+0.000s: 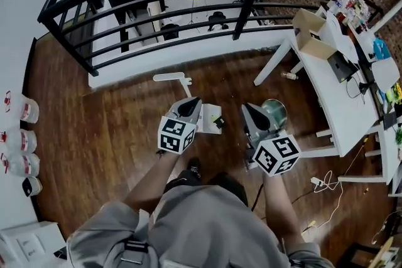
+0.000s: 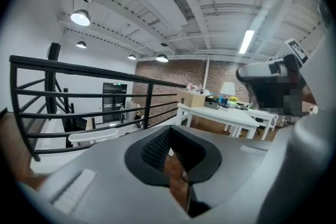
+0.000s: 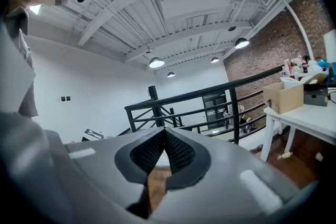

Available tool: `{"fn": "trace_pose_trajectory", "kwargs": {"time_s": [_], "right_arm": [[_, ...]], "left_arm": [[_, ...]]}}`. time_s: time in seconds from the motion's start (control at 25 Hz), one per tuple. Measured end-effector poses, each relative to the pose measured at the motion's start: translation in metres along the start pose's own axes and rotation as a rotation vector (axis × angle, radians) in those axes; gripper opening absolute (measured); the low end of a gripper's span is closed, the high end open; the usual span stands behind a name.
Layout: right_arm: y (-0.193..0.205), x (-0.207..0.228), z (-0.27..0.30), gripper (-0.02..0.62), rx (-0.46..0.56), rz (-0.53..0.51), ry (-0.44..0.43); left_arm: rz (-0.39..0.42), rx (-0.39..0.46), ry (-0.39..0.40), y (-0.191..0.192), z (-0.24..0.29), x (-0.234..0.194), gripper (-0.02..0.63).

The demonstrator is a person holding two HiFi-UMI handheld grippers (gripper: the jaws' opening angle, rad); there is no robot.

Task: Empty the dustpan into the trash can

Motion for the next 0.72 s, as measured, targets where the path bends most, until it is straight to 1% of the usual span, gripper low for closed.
{"fn": "trace_pose_trajectory", "kwargs": {"time_s": [0.08,0.16,0.24,0.32,0.4,0.48,0.56,0.72], "right_arm": [[-0.001,0.005,0.013,-0.002,-0.016,-0.001,-0.011],[-0.001,0.013,0.024,-0.002,-0.032,-0.001,-0.021],[-0.002,0.019,0.033,-0.002,-0.047,-0.003,-0.032],[-0.002,0.023,0.038,-0.002,-0.064,-0.003,-0.039],[0.000,0.027,0.041,-0.002,-0.084,-0.003,-0.042],[0.003,0.033,0.043,-0.002,-0.105,-0.004,-0.035],[0.006,0.042,0.043,-0.002,-0.124,-0.003,-0.019],[0.011,0.058,0.039,-0.002,-0.146,0.008,0.029]], "left_arm": [[-0.012,-0.034,-0.052,0.011,0.012,-0.022,0.005],[-0.033,-0.064,-0.089,0.023,0.026,-0.042,0.025],[-0.068,-0.089,-0.121,0.037,0.040,-0.058,0.075],[-0.107,-0.113,-0.159,0.052,0.050,-0.072,0.139],[-0.129,-0.129,-0.196,0.066,0.059,-0.087,0.200],[-0.129,-0.137,-0.220,0.076,0.071,-0.100,0.257],[-0.123,-0.141,-0.239,0.081,0.081,-0.111,0.292],[-0.093,-0.142,-0.271,0.081,0.098,-0.129,0.318]]}}
Point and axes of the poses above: the fingertips, and each gripper's own axes: z forward along the fingers, x to its right, y out of its underside, the point moved 9 cm from there along -z, backward along the fingers, and after that the axes turned 9 degrees about y, right-handed, at the moved point
